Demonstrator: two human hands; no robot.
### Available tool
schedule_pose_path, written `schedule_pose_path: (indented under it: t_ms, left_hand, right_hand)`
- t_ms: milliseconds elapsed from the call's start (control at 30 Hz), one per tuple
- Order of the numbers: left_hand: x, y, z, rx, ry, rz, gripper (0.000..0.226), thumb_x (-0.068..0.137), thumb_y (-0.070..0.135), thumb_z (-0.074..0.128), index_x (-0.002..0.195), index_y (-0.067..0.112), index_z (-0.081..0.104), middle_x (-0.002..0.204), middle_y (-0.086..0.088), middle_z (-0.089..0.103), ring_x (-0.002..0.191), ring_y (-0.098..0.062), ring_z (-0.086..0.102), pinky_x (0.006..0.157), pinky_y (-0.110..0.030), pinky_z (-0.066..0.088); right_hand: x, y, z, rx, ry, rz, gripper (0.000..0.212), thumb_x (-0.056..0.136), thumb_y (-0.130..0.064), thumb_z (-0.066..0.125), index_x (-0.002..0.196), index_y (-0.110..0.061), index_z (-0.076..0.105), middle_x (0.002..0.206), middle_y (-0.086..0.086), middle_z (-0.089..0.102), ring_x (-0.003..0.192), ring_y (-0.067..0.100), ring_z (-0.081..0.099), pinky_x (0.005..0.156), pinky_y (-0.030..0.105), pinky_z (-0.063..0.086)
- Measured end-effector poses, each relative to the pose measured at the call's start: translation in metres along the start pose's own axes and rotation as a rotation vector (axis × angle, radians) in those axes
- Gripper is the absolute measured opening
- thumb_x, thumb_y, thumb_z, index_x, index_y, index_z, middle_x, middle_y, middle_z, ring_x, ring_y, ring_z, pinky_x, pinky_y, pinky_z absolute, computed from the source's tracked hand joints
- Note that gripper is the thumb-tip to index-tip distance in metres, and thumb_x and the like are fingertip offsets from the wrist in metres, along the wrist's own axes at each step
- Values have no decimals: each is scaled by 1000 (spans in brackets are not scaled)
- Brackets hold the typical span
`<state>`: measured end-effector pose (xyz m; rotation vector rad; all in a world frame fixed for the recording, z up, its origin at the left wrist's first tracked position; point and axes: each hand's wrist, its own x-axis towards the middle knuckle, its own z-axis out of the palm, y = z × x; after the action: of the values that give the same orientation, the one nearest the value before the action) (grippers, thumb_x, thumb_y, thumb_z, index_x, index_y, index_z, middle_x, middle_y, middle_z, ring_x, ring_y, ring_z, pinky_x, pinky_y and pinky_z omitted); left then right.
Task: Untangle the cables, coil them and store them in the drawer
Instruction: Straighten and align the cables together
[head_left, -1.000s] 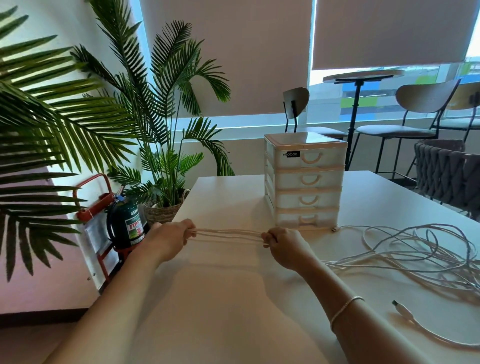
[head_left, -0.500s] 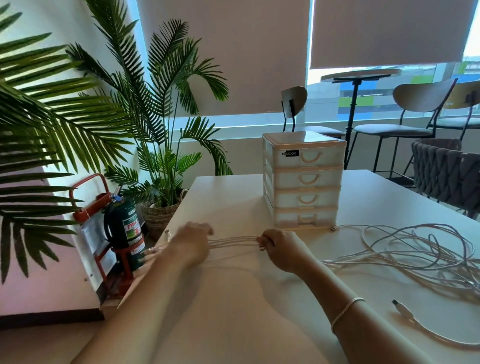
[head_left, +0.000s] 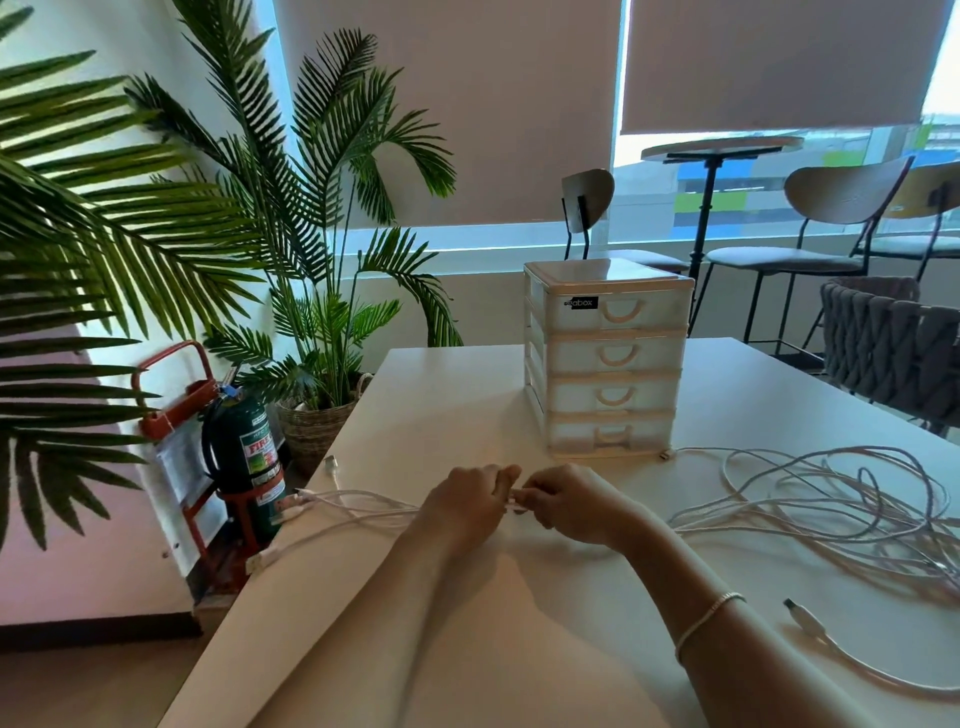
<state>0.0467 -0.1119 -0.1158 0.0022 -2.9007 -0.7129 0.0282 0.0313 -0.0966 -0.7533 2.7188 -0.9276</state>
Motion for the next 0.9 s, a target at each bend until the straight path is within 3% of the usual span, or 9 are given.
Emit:
schedule_pose_path:
  t_ms: [100, 200, 333, 400, 500, 667, 800, 900]
  left_hand:
    - [0, -5, -3, 15, 58, -5, 51, 98, 46, 29, 107, 9, 63, 107, -17, 66, 106, -33, 58, 88, -38, 45]
    - [-2, -6, -8, -38, 88, -5, 53, 96, 49, 32, 94, 8, 64, 101, -16, 68, 100, -32, 60, 86, -37, 46]
    - [-10, 2, -13, -183, -41, 51, 39, 96, 44, 39, 74, 19, 57, 67, 2, 55, 69, -20, 51, 65, -27, 38]
    - [-10, 3, -14, -216, -66, 61, 34, 97, 39, 41, 71, 21, 53, 60, 5, 46, 60, -15, 44, 58, -25, 34]
    - [-7, 0, -16, -196, 27, 45, 32, 98, 35, 40, 74, 17, 52, 65, 0, 49, 65, -20, 45, 60, -26, 30]
    - [-5, -4, -14, -169, 28, 25, 29, 97, 35, 41, 80, 16, 55, 90, -12, 65, 78, -26, 54, 66, -25, 34]
    - [-9, 0, -19, -178, -17, 79, 28, 98, 33, 40, 79, 17, 52, 67, 3, 51, 66, -18, 44, 57, -25, 30]
    - [-12, 5, -19, -178, -43, 95, 32, 98, 33, 39, 69, 23, 45, 62, 7, 45, 57, -12, 42, 52, -19, 30]
  right_hand:
    - [-5, 2, -6, 147, -103, 74, 20, 95, -21, 46, 84, -16, 61, 63, -4, 57, 47, 10, 44, 47, 21, 36]
    - [-7, 9, -12, 192, -120, 99, 24, 96, -24, 47, 78, -17, 62, 60, -3, 54, 47, 11, 42, 48, 21, 36]
    - [-3, 13, -15, 105, 100, 72, 33, 95, -27, 48, 64, -25, 57, 59, -4, 50, 52, 9, 41, 54, 22, 32]
    - [-2, 14, -15, 93, 168, 65, 37, 95, -28, 48, 58, -29, 54, 59, -4, 49, 53, 10, 41, 54, 24, 32]
    - [-3, 9, -12, 174, 147, 58, 37, 95, -28, 46, 61, -26, 60, 59, -4, 48, 50, 9, 38, 49, 20, 30]
    - [-13, 0, -16, 253, -81, 50, 32, 94, -29, 50, 67, -20, 65, 57, -5, 44, 42, 5, 31, 39, 16, 25]
    - [-8, 2, -14, 234, 142, 66, 32, 96, -28, 45, 69, -21, 61, 61, -6, 46, 52, 8, 38, 47, 18, 29]
    - [-4, 3, -10, 110, 298, 54, 29, 97, -29, 42, 87, -15, 65, 72, -5, 52, 73, 15, 47, 61, 25, 34]
